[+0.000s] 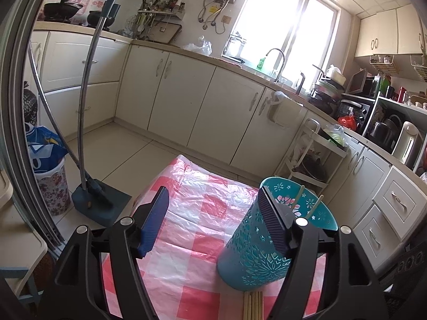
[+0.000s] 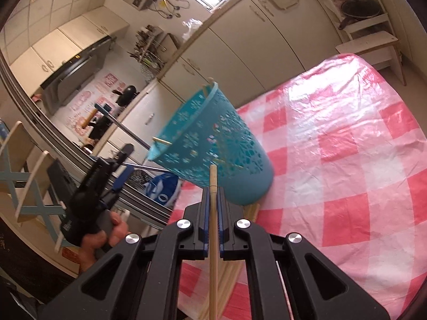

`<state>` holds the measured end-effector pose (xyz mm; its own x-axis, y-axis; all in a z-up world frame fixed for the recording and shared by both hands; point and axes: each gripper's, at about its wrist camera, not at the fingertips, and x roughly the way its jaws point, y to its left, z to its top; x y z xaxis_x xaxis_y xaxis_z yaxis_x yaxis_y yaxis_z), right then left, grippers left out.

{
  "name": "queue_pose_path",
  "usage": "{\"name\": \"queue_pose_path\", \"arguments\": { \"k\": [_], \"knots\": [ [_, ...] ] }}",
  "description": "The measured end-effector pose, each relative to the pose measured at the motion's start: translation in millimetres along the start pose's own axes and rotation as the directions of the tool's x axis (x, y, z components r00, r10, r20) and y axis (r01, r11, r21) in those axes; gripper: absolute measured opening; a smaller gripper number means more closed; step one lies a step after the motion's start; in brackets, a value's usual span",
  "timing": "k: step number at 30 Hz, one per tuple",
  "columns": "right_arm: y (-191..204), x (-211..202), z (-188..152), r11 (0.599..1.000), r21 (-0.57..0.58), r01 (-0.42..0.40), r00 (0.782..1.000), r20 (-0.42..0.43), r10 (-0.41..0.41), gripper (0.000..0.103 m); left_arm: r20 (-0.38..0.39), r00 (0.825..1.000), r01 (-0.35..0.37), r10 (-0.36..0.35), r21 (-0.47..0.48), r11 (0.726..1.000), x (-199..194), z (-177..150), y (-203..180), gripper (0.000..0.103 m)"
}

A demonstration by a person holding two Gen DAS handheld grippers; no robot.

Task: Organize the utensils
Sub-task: 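Carry the stick with the right tool over the basket and release it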

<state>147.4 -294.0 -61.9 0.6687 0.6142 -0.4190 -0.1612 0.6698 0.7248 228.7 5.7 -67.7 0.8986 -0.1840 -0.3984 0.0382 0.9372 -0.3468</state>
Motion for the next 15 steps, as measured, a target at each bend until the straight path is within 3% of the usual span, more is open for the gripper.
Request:
{"name": "queue_pose_path", "arguments": {
  "k": [5,9,11,15],
  "knots": [
    [34,-15,20,0.996,-0.052,-0.067,0.991,0.112,0.072,0.006,0.026,0.999,-0.021,0.022,-0.020,1.000,-5,2,4,0.069],
    [61,-16,53,0.996,-0.066,-0.052,0.965,0.252,0.067,0.006,0.029,0.999,-0.021,0.023,-0.041,0.999,-7,5,10,0.069],
    [71,-11,72,0.997,-0.064,-0.040,0.944,0.324,0.059,0.006,0.035,0.999,-0.022,0.024,-0.051,0.998,-9,6,14,0.069],
    [93,7,106,0.996,-0.060,0.065,0.858,0.513,-0.025,0.006,0.044,0.999,-0.022,0.025,-0.071,0.997,-13,10,19,0.070]
  ]
}}
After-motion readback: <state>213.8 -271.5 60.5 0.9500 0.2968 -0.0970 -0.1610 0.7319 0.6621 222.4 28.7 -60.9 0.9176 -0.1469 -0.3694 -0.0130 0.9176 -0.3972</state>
